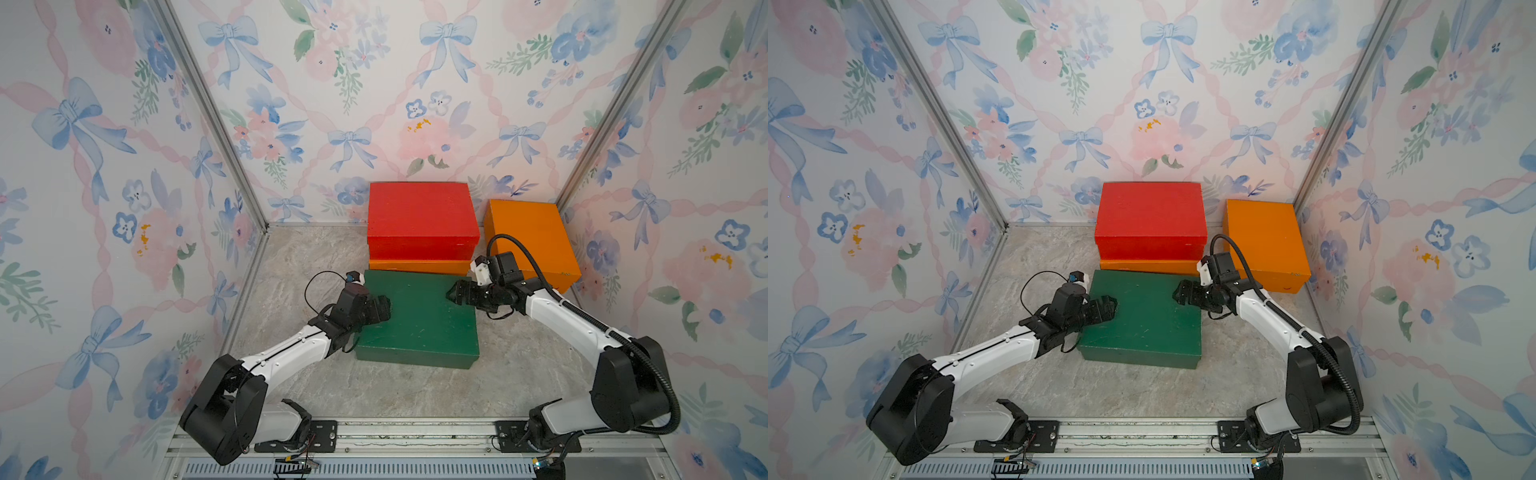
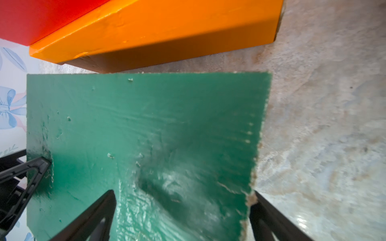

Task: Stack the shoeboxes
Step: Move the shoebox to the center of the board.

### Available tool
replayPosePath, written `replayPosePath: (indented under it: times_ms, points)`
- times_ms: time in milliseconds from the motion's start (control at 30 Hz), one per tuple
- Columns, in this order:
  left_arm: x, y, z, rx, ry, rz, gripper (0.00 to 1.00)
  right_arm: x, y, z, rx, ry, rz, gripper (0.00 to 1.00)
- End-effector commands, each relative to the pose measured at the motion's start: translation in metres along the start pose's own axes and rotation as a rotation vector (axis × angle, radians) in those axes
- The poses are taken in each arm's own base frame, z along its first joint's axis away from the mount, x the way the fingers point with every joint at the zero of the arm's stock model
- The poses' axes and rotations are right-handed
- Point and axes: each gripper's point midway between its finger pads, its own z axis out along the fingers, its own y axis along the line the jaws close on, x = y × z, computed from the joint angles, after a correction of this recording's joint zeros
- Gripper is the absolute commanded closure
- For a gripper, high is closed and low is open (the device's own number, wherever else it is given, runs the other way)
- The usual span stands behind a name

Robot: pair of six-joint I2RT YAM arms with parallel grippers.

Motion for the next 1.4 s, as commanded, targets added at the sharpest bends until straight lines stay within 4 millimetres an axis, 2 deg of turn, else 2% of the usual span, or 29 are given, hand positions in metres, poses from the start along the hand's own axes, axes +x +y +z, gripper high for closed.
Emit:
replayPosePath:
  times_ms: [0,133,467,800,933,1067,1167,1367]
  points:
    - [0.019,-0.018,0.004,0.071,0.072,-0.007,0.02,-0.014,0.019,-0.005,-0.073,-0.022,-0.033,0.03]
    - [0.021,-0.028,0.005,0.097,0.075,-0.003,0.02,-0.019,0.016,-0.003,-0.071,-0.028,-0.020,0.03]
    - [0.030,-0.030,0.011,0.102,0.089,0.002,0.02,-0.032,0.016,-0.003,-0.075,-0.036,-0.011,0.03]
    - [0.010,-0.030,0.005,0.135,0.061,0.017,0.02,-0.027,0.001,-0.011,-0.071,-0.013,0.012,0.03]
    - [0.004,-0.026,0.001,0.140,0.044,0.025,0.02,-0.027,-0.012,-0.018,-0.033,-0.034,0.024,0.03]
    - [-0.003,-0.013,-0.009,0.141,0.019,0.004,0.02,-0.020,-0.019,-0.027,-0.013,-0.041,0.025,0.03]
    - [-0.005,-0.012,-0.017,0.156,0.004,0.012,0.02,-0.012,-0.022,-0.031,-0.011,-0.039,0.021,0.03]
    - [0.009,-0.008,-0.022,0.169,0.043,0.022,0.02,0.007,-0.027,-0.034,-0.002,-0.028,0.029,0.03]
